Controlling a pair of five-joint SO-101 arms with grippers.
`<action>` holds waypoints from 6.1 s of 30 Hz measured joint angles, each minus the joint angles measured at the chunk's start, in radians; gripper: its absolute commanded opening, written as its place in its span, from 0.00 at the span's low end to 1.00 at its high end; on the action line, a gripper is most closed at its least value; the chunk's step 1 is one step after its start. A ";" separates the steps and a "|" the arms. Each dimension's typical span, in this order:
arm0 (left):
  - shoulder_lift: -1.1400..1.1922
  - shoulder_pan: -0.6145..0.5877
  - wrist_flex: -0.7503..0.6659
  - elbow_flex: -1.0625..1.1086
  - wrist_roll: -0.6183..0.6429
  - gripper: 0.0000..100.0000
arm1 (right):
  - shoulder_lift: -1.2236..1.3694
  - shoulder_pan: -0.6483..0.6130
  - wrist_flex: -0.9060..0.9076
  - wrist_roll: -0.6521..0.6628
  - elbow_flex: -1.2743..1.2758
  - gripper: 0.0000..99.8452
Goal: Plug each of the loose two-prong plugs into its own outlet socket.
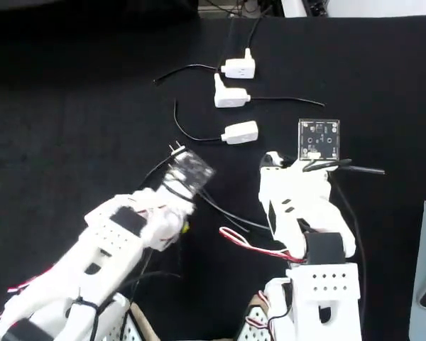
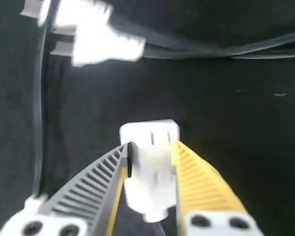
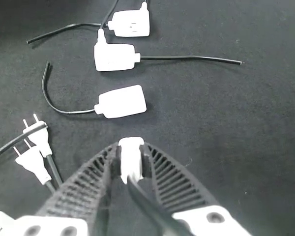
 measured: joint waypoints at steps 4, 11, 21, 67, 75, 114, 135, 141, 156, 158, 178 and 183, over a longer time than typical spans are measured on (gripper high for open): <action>0.005 0.044 0.002 -0.037 -0.055 0.13 | 0.000 0.000 0.000 0.028 0.000 0.01; 0.008 0.049 0.003 -0.080 -0.140 0.14 | 0.000 0.000 0.000 0.028 0.000 0.01; 0.008 -0.086 0.025 -0.083 -0.115 0.29 | 0.000 0.002 0.000 0.031 0.000 0.01; 0.592 -0.117 -0.008 -0.512 -0.462 0.06 | 0.000 0.000 0.000 0.031 0.000 0.01; 0.582 -0.117 0.081 -0.466 -0.454 0.06 | 0.000 0.000 0.000 0.031 0.000 0.01; -0.061 -0.393 0.373 -0.278 -0.014 0.24 | 0.000 -0.152 0.000 0.031 0.018 0.01; -0.572 -0.772 0.253 0.118 0.097 0.24 | 0.364 -0.694 -0.054 0.008 -0.043 0.01; -0.605 -0.815 0.252 0.135 0.097 0.24 | 0.526 -0.741 -0.127 0.003 -0.072 0.01; -0.605 -0.816 0.252 0.135 0.097 0.24 | 0.749 -0.727 -0.207 0.003 -0.157 0.01; -0.605 -0.816 0.252 0.135 0.097 0.24 | 0.763 -0.721 -0.210 0.006 -0.166 0.01; -0.605 -0.816 0.252 0.143 0.097 0.24 | 0.884 -0.713 -0.259 0.009 -0.176 0.01; -0.606 -0.816 0.252 0.143 0.097 0.24 | 0.945 -0.713 -0.261 0.009 -0.212 0.01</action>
